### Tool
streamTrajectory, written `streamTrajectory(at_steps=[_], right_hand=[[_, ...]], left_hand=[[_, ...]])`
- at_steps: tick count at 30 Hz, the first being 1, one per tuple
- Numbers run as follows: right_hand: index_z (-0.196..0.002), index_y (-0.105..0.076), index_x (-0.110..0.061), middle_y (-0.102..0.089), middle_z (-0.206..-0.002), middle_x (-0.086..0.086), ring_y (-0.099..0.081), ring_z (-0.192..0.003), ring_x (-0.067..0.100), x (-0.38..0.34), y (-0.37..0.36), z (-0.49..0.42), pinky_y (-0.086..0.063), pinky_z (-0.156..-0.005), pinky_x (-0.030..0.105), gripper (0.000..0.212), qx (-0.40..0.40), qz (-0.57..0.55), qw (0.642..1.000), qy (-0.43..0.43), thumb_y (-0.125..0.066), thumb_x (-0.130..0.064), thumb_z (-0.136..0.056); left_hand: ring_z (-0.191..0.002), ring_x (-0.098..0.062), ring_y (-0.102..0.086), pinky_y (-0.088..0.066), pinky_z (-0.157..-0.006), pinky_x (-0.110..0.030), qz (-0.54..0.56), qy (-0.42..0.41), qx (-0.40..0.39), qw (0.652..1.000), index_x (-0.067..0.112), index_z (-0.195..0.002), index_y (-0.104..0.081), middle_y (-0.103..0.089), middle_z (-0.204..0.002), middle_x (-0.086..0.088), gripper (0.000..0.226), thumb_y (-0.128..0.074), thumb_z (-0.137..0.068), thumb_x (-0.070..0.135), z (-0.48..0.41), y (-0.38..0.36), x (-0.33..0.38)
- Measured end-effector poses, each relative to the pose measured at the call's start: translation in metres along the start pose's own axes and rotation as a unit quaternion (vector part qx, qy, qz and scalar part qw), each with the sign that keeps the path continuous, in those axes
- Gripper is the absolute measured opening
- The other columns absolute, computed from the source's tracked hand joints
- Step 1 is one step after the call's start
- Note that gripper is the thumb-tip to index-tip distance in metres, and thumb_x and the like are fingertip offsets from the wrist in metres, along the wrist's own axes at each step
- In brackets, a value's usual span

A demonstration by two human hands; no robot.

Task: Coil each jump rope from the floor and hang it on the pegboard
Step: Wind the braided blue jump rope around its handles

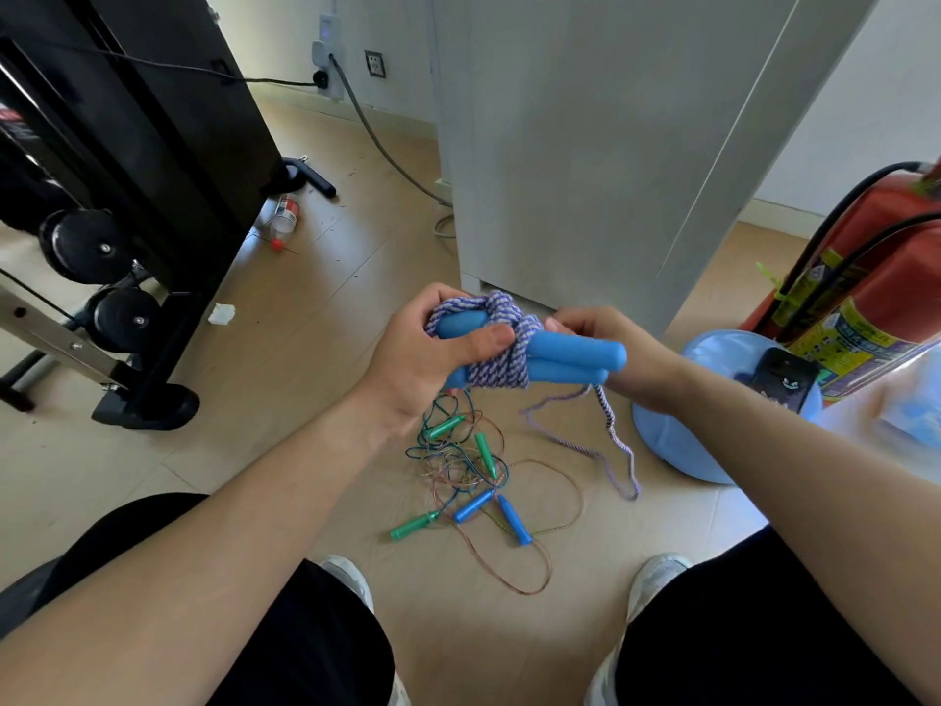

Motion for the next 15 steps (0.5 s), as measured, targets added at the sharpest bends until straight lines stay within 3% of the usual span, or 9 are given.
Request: streamTrajectory(at_steps=[2, 5, 9, 11, 15], right_hand=[[-0.072, -0.057, -0.011, -0.049, -0.058, -0.005, -0.042, -0.059, 0.012, 0.007, -0.014, -0.001, -0.041, -0.060, 0.030, 0.030, 0.001, 0.006, 1.000, -0.027, -0.048, -0.007, -0.101], [-0.077, -0.061, -0.014, -0.050, -0.054, -0.009, -0.047, -0.053, 0.011, 0.005, -0.032, 0.001, -0.052, -0.065, 0.041, 0.040, 0.004, 0.057, 0.997, -0.050, -0.039, -0.028, -0.107], [-0.092, -0.068, -0.018, -0.052, -0.057, -0.005, -0.052, -0.053, 0.010, -0.019, -0.052, 0.017, -0.051, -0.067, 0.037, 0.038, -0.023, 0.170, 0.985, -0.016, -0.037, -0.036, -0.106], [-0.094, -0.068, -0.015, -0.047, -0.055, -0.004, -0.049, -0.056, 0.015, -0.030, -0.052, 0.021, -0.047, -0.065, 0.037, 0.038, -0.015, 0.194, 0.981, 0.002, -0.041, -0.040, -0.103], [-0.073, -0.053, -0.011, -0.041, -0.056, 0.000, -0.036, -0.054, 0.016, -0.048, -0.039, 0.024, -0.034, -0.055, 0.035, 0.040, 0.011, 0.258, 0.965, 0.046, -0.051, -0.041, -0.099]], left_hand=[[-0.059, -0.010, -0.059, -0.042, -0.043, -0.018, 0.013, 0.008, 0.054, 0.998, 0.014, -0.092, -0.058, -0.063, -0.078, 0.001, 0.043, -0.089, -0.063, 0.024, -0.005, 0.012, 0.000], [-0.061, -0.013, -0.057, -0.041, -0.044, -0.026, -0.028, 0.009, 0.140, 0.990, 0.018, -0.092, -0.059, -0.063, -0.077, 0.004, 0.044, -0.088, -0.065, 0.036, -0.011, 0.029, -0.008], [-0.067, -0.010, -0.058, -0.046, -0.057, -0.027, -0.095, -0.013, 0.227, 0.969, 0.021, -0.090, -0.057, -0.063, -0.082, 0.006, 0.040, -0.088, -0.071, 0.036, -0.013, 0.045, -0.008], [-0.070, -0.008, -0.059, -0.047, -0.062, -0.025, -0.153, -0.045, 0.228, 0.961, 0.023, -0.088, -0.054, -0.063, -0.084, 0.008, 0.042, -0.089, -0.070, 0.038, -0.013, 0.048, -0.002], [-0.065, 0.004, -0.058, -0.043, -0.057, -0.011, -0.271, -0.110, 0.178, 0.940, 0.023, -0.088, -0.052, -0.063, -0.080, 0.012, 0.044, -0.089, -0.070, 0.039, -0.010, 0.038, 0.006]])
Point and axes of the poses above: each hand's wrist, its own z-axis away from the middle knuckle, its own y-axis out of the back of the hand, x = y × z, the point moved 5 cm from there along -z, towards the middle knuckle
